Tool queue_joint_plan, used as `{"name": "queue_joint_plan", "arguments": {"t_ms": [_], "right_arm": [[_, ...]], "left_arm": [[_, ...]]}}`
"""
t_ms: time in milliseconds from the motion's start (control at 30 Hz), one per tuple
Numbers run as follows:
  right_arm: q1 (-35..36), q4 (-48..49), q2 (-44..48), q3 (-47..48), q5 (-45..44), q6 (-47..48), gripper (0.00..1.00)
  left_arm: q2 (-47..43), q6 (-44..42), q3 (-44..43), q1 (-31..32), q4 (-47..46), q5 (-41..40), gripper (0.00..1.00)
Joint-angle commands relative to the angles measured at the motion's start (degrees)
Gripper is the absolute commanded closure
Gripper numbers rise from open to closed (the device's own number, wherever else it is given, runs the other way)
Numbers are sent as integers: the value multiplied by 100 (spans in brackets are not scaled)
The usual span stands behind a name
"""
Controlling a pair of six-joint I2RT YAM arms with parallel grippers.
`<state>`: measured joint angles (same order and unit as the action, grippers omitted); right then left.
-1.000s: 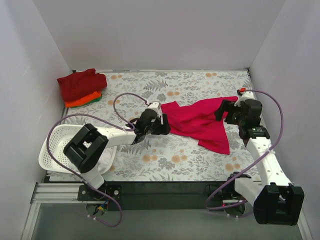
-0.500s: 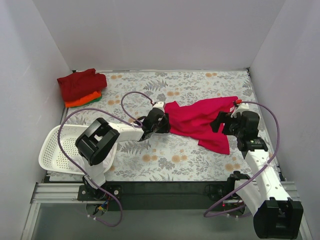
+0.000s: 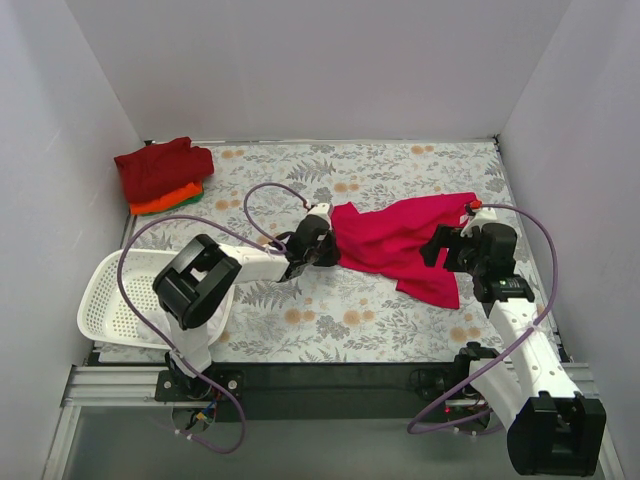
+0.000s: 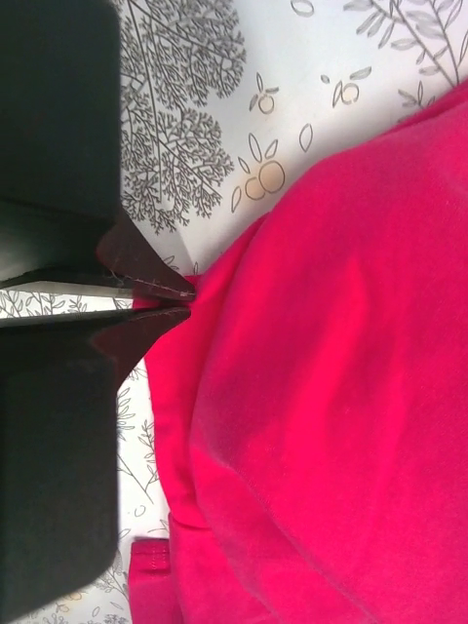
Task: Fold and stack the t-shirts
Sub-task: Flatten the tshirt out
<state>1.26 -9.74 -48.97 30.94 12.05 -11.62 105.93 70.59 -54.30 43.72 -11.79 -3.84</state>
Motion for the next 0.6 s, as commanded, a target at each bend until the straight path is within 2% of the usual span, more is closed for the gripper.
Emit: {"name": "queue_joint_plan", "arguments": {"t_ms": [0,33,67,200,233,467,567], "right_arm": [[15,148,28,-18,-45,81,20],[15,148,54,-26,-45,89,20],[6,148,63,-35,-54,89,20],[15,130,142,-62,-80,98,20],[15,113,168,-70,-107,107,20],[24,86,19,-114,-221,107,21],[50,77,-69,-123,-291,90,22]], "left_arm": [[77,78,-168,40,-157,312,91],[86,78,-168,40,-165,322,93],[94,87,-168,40,-183,339,100],[-186,104,-54,13,-157,-63,100],[-309,96,-37,-22,-61,-378,100],[-2038,52,323,-584,116,-846,100],[-2514,-10,411,-883,326,-952,100]]}}
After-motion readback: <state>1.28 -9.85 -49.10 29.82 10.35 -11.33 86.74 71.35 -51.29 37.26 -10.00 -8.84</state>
